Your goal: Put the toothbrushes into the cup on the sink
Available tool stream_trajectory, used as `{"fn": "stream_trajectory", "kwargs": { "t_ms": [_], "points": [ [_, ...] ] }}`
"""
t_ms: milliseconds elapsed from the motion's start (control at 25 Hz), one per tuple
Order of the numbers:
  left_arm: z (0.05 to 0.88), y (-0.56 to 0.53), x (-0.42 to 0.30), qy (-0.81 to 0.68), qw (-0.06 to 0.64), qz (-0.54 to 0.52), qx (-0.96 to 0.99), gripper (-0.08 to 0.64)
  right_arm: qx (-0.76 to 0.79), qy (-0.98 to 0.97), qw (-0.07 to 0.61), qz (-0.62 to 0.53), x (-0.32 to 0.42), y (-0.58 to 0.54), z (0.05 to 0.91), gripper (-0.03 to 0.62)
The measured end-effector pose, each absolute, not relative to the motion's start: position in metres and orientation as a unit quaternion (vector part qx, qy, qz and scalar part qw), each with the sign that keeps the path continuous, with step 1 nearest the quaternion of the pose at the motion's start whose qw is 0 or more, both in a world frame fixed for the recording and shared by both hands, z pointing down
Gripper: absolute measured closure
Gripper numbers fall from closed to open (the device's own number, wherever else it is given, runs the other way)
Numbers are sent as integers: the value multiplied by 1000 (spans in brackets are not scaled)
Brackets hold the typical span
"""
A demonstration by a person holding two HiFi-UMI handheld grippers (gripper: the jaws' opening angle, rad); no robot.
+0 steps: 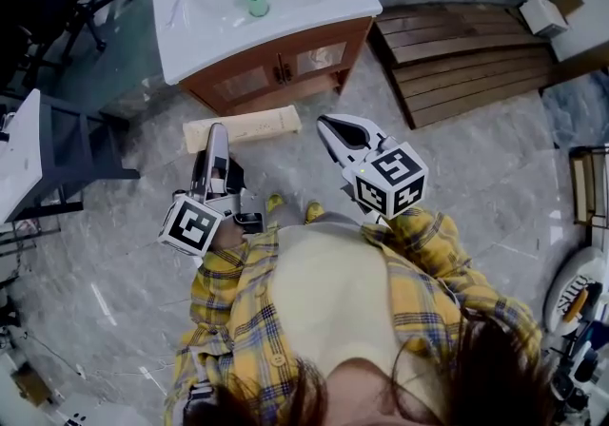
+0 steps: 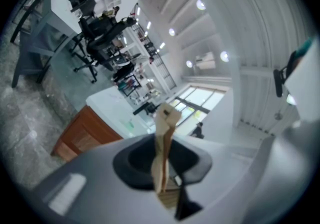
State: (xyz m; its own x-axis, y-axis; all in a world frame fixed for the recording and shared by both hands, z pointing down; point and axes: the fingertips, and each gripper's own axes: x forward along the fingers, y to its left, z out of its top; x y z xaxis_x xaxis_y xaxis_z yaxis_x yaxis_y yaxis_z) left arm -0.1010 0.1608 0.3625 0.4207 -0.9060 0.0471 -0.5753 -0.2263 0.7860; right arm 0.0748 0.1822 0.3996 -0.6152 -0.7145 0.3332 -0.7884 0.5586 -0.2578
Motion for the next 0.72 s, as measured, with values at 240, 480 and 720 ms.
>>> {"fn": "stream_trajectory", "kwargs": {
  "t_ms": [240, 480, 720],
  "points": [
    [363, 146, -102, -482, 378, -224, 758, 508, 426, -878, 102, 190, 68, 169, 402, 578],
    [365, 110, -111, -479, 377, -219, 762, 506, 438, -874, 107, 184, 61, 139, 402, 577],
    [368, 66, -116, -467, 383, -211, 769, 506, 450, -866, 107, 190, 52, 99, 402, 578]
  ]
}}
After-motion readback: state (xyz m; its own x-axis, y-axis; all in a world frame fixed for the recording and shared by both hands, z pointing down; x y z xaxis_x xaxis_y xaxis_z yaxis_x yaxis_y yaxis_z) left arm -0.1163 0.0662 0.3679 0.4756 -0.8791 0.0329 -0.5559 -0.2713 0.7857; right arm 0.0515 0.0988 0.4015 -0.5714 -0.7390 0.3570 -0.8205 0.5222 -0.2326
